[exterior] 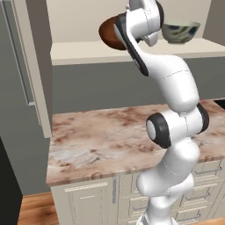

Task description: Open the cabinet. Pick the bowls from the counter and place them in the cabinet. Then close the cabinet.

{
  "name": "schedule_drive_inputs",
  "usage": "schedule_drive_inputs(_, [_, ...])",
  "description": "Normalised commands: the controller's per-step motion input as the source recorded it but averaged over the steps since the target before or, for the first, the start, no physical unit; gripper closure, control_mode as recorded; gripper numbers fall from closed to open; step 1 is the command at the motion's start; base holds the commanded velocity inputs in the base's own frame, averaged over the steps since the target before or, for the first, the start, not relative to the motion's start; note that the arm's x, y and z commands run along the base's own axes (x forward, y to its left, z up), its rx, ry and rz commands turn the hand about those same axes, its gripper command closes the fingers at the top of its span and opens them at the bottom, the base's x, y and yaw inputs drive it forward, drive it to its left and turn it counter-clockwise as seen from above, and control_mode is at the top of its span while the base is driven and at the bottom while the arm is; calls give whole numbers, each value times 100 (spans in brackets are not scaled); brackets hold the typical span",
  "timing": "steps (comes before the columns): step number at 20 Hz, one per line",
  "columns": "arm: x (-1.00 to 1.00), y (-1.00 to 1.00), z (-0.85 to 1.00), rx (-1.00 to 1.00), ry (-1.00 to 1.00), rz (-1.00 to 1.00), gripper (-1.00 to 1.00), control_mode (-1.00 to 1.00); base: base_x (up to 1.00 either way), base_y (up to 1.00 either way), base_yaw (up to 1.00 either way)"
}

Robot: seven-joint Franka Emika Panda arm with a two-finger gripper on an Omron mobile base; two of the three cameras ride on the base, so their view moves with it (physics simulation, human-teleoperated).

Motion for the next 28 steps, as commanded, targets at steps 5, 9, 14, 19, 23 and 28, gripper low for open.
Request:
schedule_drive_inputs(5, [-8,0,-39,1,-2,0,100,-100,0,0,0])
schedule_drive_inputs(9, [24,0,-27,0,-3,0,100,-100,0,0,0])
schedule_drive_inputs(14, [36,0,0,4,-4,0,100,-100,0,0,0])
schedule_drive_inputs(19, [23,0,0,3,0,0,-100,-100,0,0,0])
schedule_drive_inputs(23, [2,13,28,2,0,0,-100,-100,0,0,0])
schedule_drive_inputs(28, [-5,14,47,0,-5,0,-100,-100,0,0,0])
